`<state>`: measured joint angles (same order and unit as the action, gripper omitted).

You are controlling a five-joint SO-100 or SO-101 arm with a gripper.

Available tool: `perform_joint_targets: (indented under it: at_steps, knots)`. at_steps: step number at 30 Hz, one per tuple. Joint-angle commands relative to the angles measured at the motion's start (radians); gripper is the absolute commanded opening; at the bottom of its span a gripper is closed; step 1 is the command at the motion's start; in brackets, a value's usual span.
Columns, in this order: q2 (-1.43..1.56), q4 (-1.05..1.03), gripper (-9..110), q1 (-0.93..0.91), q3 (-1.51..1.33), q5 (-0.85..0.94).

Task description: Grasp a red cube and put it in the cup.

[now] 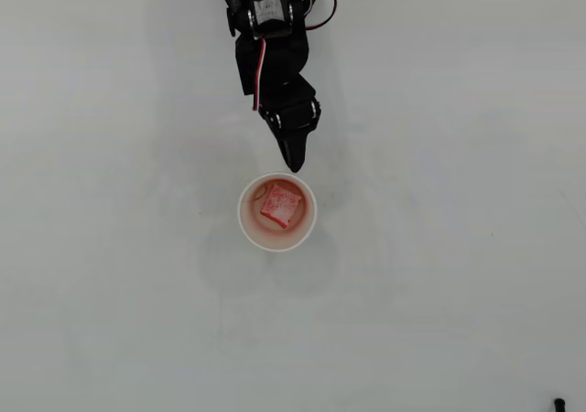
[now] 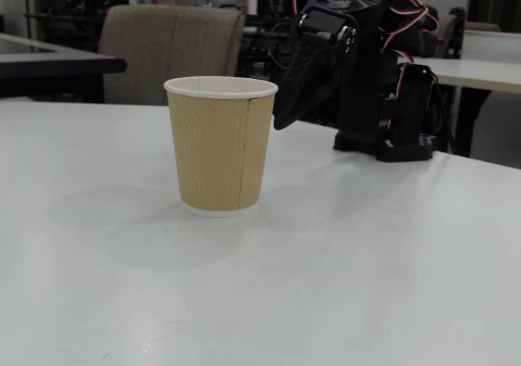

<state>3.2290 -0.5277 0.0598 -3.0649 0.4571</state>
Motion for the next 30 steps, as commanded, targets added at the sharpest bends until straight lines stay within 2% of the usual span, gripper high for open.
perform_joint_targets:
  at_steps: [1,17,24,28,30]
  knots:
    - [0.015,-0.002,0,-0.003,-0.054,-0.009]
    - [0.017,-0.276,0,-0.032,-0.049,0.012]
    - [0.020,-0.336,0,-0.044,-0.025,-0.064]
    - [0.020,-0.318,0,-0.058,-0.026,-0.101]
    - [0.020,-0.195,0,-0.052,-0.060,-0.161]
